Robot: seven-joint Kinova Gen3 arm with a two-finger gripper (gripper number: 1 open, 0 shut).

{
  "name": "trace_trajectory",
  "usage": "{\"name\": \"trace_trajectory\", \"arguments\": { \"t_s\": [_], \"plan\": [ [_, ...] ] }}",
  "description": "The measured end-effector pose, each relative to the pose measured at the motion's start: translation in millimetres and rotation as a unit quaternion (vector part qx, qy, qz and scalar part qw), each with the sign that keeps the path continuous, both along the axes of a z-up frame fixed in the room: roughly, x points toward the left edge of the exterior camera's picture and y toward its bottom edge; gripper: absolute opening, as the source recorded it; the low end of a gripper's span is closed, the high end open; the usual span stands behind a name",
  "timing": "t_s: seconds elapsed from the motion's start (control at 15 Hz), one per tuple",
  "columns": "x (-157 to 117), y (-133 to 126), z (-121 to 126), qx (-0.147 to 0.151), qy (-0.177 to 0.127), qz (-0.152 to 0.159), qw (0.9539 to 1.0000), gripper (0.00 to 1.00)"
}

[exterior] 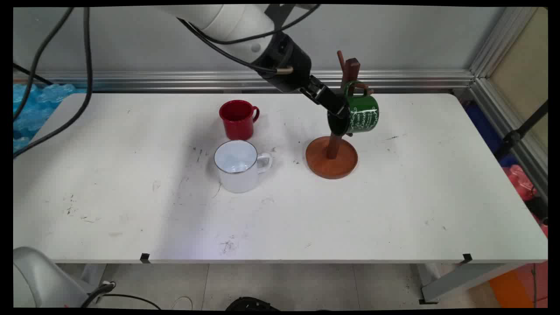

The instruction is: Pick up the green mug from the rack

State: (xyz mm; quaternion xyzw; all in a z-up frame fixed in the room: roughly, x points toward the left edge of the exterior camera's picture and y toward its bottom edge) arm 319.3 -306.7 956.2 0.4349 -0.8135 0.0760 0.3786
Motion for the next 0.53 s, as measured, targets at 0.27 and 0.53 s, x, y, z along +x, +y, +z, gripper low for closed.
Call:
{"name": "trace_trajectory", "arguments": {
  "t_s": [0.27, 0.53],
  "plan": [
    [15, 9, 10, -0.005, -0.008, -0.008, 0.9999, 1.0],
    [45, 22, 19, -0.013, -0.032, -0.029, 0.999, 1.0]
  ]
}}
